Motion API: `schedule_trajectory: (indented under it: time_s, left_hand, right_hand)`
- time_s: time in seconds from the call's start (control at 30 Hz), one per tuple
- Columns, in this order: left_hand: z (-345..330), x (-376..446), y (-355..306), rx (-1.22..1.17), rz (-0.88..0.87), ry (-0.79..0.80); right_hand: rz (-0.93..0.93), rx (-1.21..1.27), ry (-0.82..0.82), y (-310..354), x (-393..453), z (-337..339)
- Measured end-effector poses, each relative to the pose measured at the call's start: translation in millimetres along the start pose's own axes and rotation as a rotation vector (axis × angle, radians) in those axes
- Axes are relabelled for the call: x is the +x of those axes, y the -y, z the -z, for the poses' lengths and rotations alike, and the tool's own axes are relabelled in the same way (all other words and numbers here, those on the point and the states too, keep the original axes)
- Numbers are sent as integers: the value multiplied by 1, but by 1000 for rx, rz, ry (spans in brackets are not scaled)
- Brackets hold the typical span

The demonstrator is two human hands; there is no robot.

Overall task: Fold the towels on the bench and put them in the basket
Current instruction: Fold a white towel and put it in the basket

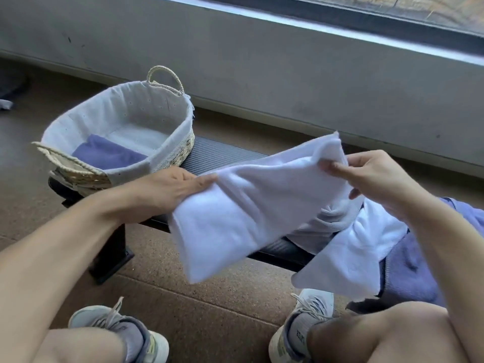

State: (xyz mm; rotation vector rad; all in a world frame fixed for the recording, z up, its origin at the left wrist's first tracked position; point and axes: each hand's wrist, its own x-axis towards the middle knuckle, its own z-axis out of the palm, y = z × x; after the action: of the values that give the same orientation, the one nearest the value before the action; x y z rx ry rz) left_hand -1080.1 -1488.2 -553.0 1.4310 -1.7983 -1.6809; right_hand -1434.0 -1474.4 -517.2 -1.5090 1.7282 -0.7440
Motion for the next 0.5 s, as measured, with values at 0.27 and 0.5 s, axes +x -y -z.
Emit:
schedule_trajectory:
  time_s: [0.27, 0.5]
  left_hand:
    - [-5, 27, 37, 515, -4, -420]
    - [-7, 32, 41, 564, 66, -440]
  right_hand:
    - [-289, -696, 172, -7, 8, -20]
    - [-93, -776, 6, -13, 23, -24]
